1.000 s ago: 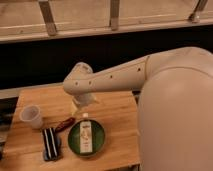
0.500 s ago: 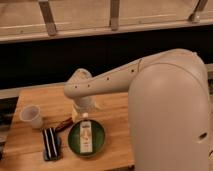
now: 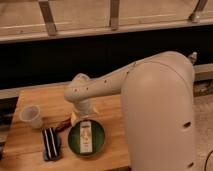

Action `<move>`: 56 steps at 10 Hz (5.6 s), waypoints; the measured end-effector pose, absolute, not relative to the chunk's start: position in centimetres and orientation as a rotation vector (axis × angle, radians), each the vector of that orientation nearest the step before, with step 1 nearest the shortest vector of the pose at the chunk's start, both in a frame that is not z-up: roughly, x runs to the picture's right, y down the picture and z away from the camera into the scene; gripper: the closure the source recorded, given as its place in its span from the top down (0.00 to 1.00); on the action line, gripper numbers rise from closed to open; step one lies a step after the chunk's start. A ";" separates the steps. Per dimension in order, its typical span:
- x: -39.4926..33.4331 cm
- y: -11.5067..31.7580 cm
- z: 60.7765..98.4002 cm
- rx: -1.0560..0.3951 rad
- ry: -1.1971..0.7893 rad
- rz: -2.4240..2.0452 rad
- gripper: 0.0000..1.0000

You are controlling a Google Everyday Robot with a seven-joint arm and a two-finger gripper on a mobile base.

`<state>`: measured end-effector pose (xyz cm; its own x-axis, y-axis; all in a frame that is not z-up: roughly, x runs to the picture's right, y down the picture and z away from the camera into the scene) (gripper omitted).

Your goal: Stand the bottle upright

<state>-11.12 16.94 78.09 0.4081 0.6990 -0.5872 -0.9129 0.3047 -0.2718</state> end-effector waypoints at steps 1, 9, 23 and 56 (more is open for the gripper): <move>-11.2 17.3 78.5 -0.648 0.390 1.110 0.80; -12.7 18.8 79.7 -0.701 0.375 1.100 0.67; -12.4 15.0 78.0 -0.634 0.318 1.090 0.00; -15.3 -7.2 80.7 -0.292 -0.777 1.077 0.00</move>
